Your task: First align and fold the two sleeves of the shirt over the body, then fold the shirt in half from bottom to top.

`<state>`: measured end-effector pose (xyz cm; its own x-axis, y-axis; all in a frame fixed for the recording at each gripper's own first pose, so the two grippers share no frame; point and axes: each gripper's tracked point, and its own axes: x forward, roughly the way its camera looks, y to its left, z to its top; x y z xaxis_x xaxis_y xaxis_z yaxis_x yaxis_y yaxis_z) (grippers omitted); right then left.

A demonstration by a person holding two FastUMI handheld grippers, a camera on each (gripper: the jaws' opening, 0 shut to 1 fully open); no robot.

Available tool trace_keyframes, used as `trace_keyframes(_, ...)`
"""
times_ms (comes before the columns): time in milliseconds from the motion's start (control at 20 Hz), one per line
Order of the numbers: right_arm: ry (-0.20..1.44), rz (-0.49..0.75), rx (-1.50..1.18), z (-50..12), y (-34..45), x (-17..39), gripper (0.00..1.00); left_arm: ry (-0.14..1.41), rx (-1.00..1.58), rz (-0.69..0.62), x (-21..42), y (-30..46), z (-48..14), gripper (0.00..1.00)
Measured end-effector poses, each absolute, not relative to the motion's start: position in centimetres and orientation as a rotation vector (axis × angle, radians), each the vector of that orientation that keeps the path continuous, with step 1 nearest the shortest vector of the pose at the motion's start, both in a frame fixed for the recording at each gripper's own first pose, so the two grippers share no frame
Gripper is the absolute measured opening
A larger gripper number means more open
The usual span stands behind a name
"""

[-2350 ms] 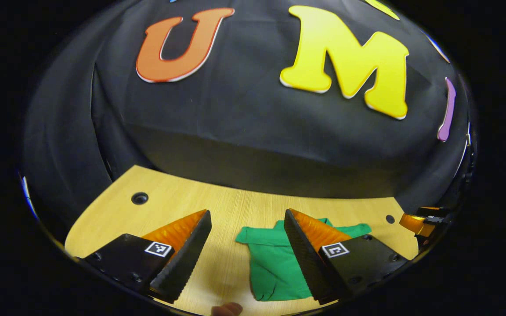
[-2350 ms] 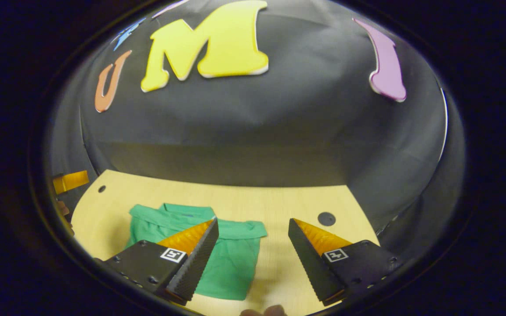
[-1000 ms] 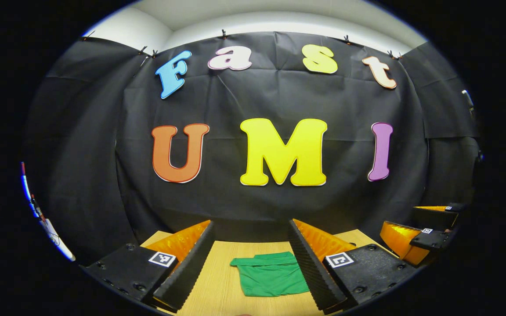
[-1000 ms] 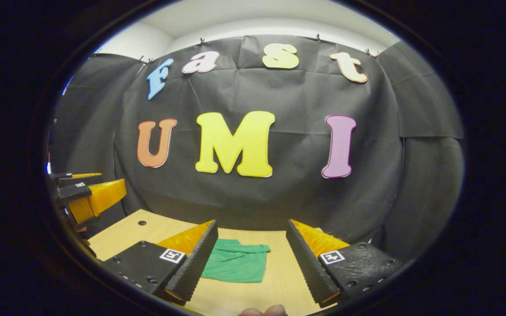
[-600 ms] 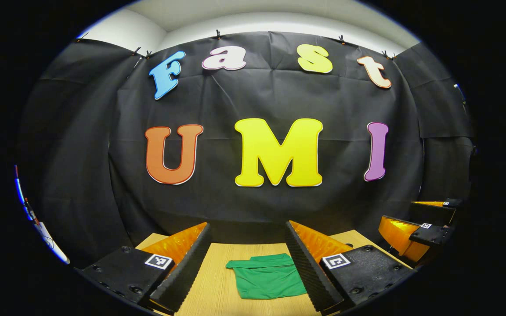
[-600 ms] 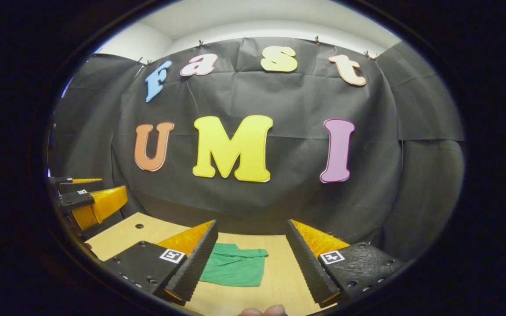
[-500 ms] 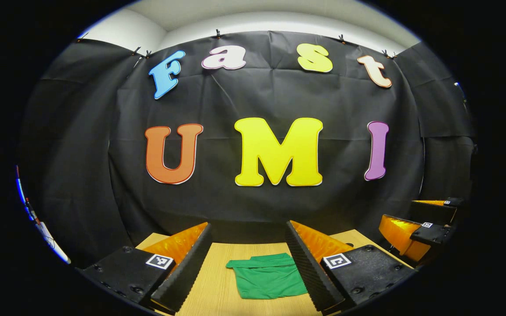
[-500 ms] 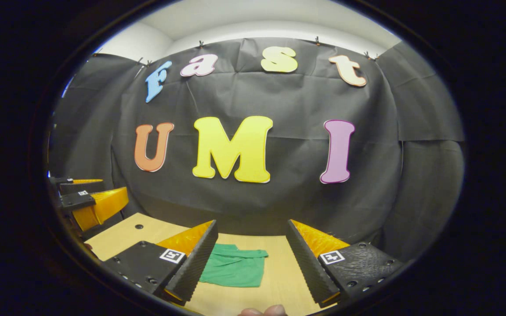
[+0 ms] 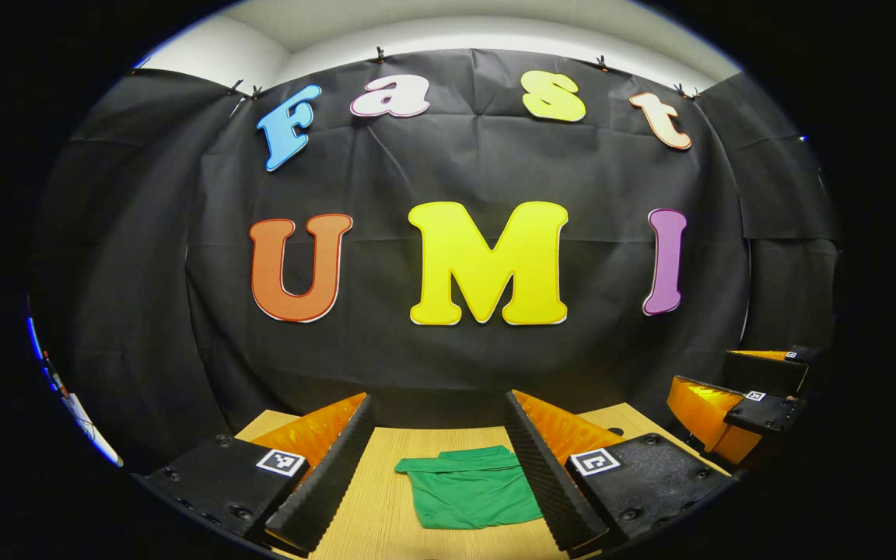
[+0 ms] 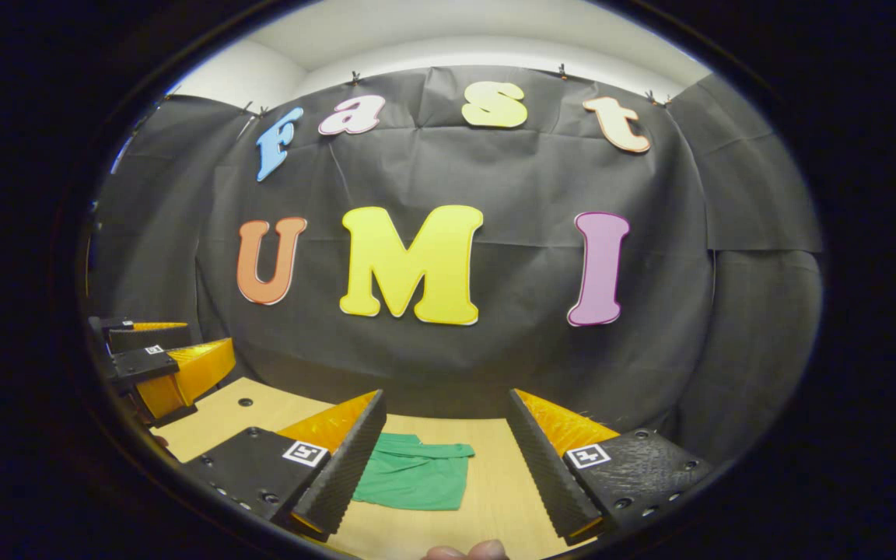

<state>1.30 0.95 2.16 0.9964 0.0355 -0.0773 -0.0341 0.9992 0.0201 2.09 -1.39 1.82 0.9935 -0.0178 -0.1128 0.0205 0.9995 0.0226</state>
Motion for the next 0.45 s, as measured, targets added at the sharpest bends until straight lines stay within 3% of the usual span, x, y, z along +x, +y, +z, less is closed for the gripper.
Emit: trace_keyframes(450, 0.065, 0.042, 0.007, 2.52, 0.97, 1.24, 0.95, 0.128, 0.018, 0.002, 2.66, -1.21, 1.11, 1.00)
